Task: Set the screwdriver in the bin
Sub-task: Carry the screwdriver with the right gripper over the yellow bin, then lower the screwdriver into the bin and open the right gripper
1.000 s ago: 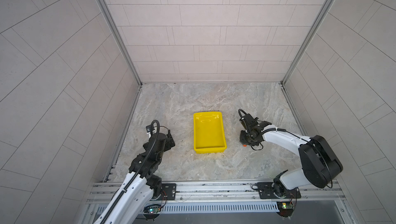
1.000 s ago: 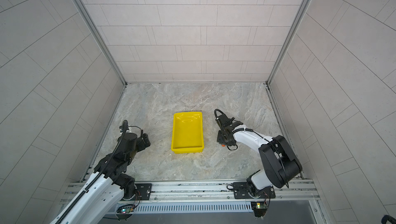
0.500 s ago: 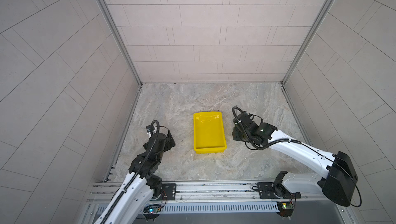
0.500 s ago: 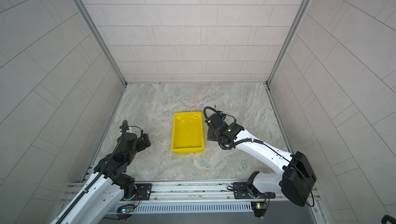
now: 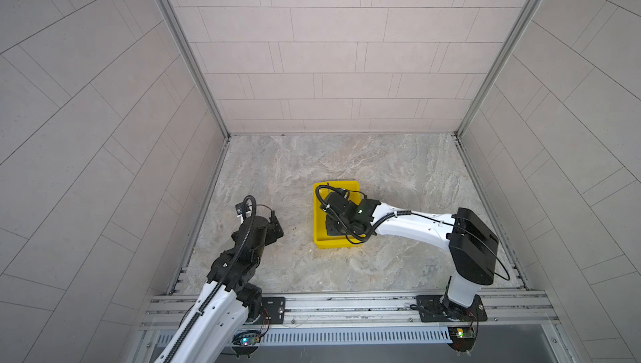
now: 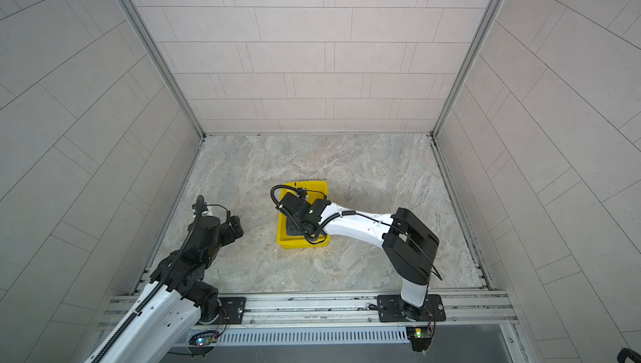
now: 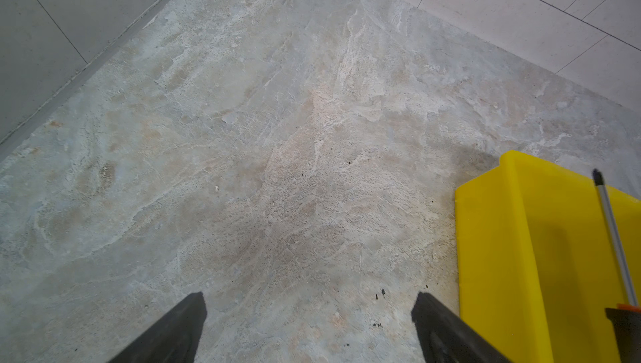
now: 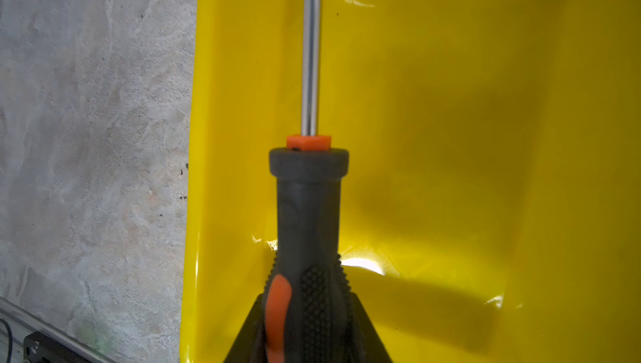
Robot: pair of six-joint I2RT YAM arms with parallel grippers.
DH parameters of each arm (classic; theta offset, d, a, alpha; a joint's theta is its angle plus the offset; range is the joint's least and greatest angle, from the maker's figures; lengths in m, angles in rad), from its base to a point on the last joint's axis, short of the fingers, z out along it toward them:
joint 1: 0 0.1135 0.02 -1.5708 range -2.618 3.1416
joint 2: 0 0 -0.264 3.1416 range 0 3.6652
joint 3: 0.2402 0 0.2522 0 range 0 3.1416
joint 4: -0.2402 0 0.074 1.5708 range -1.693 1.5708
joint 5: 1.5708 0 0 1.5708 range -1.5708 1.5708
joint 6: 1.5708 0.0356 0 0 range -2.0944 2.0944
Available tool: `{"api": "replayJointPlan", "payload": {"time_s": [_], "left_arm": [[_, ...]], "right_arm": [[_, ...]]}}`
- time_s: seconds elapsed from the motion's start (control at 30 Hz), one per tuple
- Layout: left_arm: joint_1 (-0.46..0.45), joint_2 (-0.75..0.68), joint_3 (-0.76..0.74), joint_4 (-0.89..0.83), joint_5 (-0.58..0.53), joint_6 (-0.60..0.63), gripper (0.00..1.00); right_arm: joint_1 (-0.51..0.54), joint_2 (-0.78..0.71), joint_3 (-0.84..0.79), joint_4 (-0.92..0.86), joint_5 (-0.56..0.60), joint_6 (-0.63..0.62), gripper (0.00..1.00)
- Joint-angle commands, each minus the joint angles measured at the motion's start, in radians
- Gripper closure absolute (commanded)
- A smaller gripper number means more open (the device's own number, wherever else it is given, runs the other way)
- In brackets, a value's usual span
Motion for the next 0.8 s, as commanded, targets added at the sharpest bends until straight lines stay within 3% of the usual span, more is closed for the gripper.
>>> {"api": "replayJointPlan", "payload": {"time_s": [0.0,0.37,0.77], "left_arm": [[-0.006,0.0,-0.017,-0.007,-0.007,0.006,0.01],[-0.006,-0.004,-0.017,-0.012,-0.01,0.006,0.01],[-0.006,-0.009,-0.016,-0.024,-0.019,0.002,0.01]], "right_arm": [[0.0,0.004,0.021,0.001,-0.004,0.029,0.84],[-0.006,0.058,0.047,-0.002,-0.035,0.009,0.79],[-0.014,0.05,0.058,-0.01,-0.039,0.002,0.62]]}}
